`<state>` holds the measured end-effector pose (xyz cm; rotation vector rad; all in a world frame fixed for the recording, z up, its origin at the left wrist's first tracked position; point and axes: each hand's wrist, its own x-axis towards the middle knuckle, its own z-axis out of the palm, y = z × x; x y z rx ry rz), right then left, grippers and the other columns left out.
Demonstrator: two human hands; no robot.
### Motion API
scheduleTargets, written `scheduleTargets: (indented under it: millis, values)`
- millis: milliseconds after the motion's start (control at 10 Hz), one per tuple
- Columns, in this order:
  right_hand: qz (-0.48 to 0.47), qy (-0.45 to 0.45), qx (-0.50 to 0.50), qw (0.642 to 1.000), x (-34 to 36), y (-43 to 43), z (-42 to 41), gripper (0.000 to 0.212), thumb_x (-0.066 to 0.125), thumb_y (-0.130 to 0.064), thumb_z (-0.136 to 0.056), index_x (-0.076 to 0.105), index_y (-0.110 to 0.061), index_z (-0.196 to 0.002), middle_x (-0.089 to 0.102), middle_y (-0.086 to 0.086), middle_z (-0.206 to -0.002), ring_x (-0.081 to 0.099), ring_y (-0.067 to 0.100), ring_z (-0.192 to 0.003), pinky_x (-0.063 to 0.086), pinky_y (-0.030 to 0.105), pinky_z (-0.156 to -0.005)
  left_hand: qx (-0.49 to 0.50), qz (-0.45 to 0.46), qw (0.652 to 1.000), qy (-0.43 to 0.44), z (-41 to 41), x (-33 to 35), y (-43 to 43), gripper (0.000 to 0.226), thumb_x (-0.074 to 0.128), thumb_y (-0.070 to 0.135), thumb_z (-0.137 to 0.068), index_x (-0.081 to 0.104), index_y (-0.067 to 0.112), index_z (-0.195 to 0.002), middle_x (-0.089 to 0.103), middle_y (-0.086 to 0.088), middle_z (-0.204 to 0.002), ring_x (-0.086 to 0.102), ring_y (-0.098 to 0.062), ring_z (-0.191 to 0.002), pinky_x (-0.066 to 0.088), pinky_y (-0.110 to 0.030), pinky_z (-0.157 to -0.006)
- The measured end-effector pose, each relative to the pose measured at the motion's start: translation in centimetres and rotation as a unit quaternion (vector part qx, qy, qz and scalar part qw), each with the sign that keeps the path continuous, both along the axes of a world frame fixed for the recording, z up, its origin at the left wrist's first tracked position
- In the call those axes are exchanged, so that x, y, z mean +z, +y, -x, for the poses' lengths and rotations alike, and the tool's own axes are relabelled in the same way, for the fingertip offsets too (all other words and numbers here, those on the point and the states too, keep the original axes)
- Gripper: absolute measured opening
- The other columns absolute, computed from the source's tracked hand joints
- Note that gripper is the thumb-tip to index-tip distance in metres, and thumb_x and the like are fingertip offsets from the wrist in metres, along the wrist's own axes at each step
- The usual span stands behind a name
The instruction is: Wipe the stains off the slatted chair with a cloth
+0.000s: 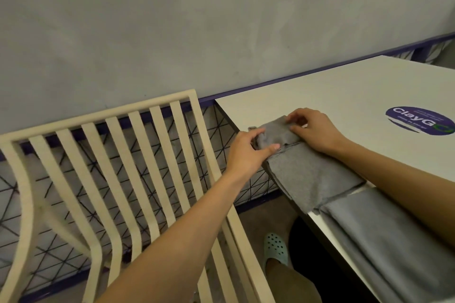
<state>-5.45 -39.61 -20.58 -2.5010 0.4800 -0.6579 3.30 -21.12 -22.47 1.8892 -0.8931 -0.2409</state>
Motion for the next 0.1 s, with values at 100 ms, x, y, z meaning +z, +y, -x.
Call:
scheduleTargets:
  millis: [100]
  values:
    - [-0.005,0.002,-0.015,1.000,0.59,0.60,-0.84,0.020,0.061,-0.012,-0.090,0.067,-0.015,-0.109,0.065,0.007,-0.111,0.058,0.017,-0.093,0.042,0.025,-0.083,0.012,-0.009,1.000,0.023,0.04,0.36,0.13,0.067,0.070,0.048,-0.084,0.046,0.025,-0.142,0.050,-0.002,-0.132,0.049,-0.018,-0.124,0.042,-0.033,-0.105]
